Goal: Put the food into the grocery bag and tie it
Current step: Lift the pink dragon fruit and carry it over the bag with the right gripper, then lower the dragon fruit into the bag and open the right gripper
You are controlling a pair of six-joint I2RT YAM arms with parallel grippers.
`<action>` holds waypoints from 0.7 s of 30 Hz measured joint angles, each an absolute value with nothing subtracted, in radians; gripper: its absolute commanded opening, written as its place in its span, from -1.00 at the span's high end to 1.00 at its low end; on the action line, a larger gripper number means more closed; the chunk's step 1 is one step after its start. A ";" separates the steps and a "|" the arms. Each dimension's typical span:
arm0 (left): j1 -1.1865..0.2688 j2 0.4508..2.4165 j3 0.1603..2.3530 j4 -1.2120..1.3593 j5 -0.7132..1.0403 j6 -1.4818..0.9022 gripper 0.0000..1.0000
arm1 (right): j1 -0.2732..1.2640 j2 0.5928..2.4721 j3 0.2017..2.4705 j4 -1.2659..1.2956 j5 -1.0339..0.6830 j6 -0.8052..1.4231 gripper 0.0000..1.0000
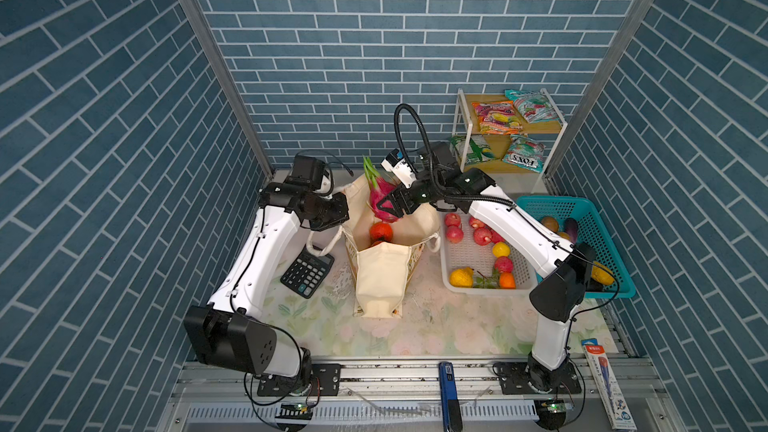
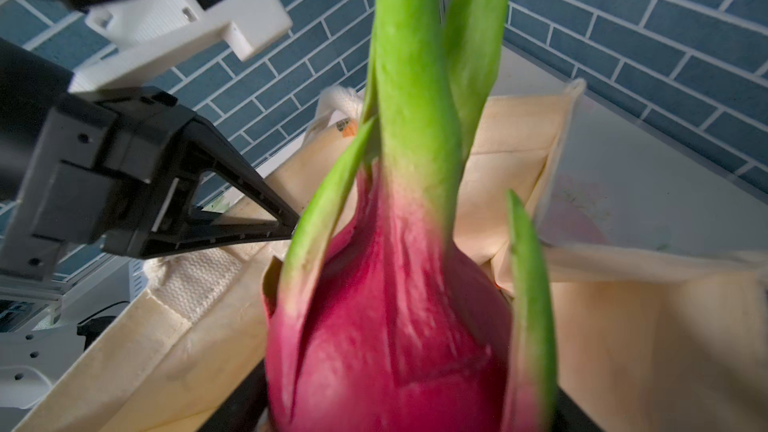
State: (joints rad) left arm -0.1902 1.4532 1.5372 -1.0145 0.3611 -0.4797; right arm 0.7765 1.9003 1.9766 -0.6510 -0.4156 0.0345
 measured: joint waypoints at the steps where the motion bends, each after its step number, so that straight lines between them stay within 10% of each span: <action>1: -0.190 1.453 1.537 -1.014 0.361 -0.480 1.00 | 0.777 1.903 1.971 -0.650 -0.416 0.028 -0.22; 21: -0.190 1.461 1.539 -1.007 0.361 -0.480 1.00 | 0.794 1.982 1.901 -0.690 -0.426 -0.062 -0.24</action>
